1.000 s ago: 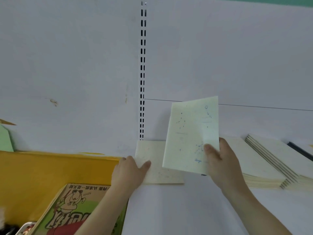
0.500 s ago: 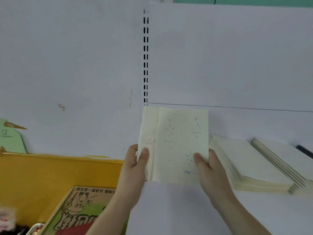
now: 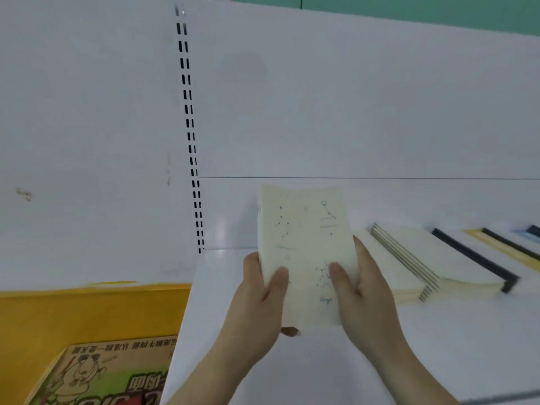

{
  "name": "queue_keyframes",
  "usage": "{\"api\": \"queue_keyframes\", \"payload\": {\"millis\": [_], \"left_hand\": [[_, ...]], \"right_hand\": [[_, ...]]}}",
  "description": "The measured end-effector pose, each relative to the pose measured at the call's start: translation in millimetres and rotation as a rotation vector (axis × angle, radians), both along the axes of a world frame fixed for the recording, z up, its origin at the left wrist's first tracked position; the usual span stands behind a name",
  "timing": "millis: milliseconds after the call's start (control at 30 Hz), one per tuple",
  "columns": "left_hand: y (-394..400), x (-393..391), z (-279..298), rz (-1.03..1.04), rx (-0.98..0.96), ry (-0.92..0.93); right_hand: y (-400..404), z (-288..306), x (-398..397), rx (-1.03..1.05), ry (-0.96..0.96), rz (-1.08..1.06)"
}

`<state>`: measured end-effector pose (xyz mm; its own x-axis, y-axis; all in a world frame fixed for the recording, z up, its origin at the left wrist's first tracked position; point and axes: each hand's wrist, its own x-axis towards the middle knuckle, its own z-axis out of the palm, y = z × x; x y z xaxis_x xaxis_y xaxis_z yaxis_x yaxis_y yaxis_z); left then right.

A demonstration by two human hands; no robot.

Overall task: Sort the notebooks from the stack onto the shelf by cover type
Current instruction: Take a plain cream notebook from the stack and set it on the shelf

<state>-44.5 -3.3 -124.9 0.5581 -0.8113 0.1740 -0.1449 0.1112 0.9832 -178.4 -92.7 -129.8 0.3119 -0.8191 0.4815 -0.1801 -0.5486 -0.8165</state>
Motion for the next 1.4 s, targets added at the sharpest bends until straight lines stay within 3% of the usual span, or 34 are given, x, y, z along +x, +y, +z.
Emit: {"api": "queue_keyframes", "payload": {"millis": [133, 300, 500, 700, 833, 967, 1133, 1233, 1400], "left_hand": [[-26.8, -27.1, 11.8, 0.036, 0.079, -0.189], [-80.1, -58.8, 11.4, 0.128, 0.285, -0.643], [-132.8, -81.7, -0.6, 0.286, 0.405, -0.833], [-151.8, -89.5, -7.8, 0.356, 0.591, -0.811], [-159.7, -87.3, -7.2, 0.345, 0.548, -0.719], [-146.8, -89.0, -9.9, 0.190, 0.469, -0.589], [-124.1, -84.7, -10.5, -0.089, 0.535, -0.811], [-126.6, -76.9, -8.0, -0.099, 0.596, -0.897], [-129.1, -76.6, -8.8, -0.104, 0.623, -0.926]], "right_hand": [[-24.2, 12.7, -46.7, 0.003, 0.220, 0.017], [-73.6, 20.5, -91.0, -0.117, 0.428, -0.164], [-136.1, 20.7, -106.4, -0.229, 0.699, -0.129], [-171.6, 5.1, -104.5, -0.344, 0.881, -0.014], [-186.9, -3.3, -103.7, -0.447, 0.992, -0.048], [-196.2, -7.8, -103.8, -0.492, 1.062, -0.052], [-191.8, 6.1, -120.5, -0.503, 1.108, 0.084], [-190.2, 15.3, -131.7, -0.510, 1.249, 0.191], [-199.3, 14.3, -125.6, -0.535, 1.250, 0.233]]}}
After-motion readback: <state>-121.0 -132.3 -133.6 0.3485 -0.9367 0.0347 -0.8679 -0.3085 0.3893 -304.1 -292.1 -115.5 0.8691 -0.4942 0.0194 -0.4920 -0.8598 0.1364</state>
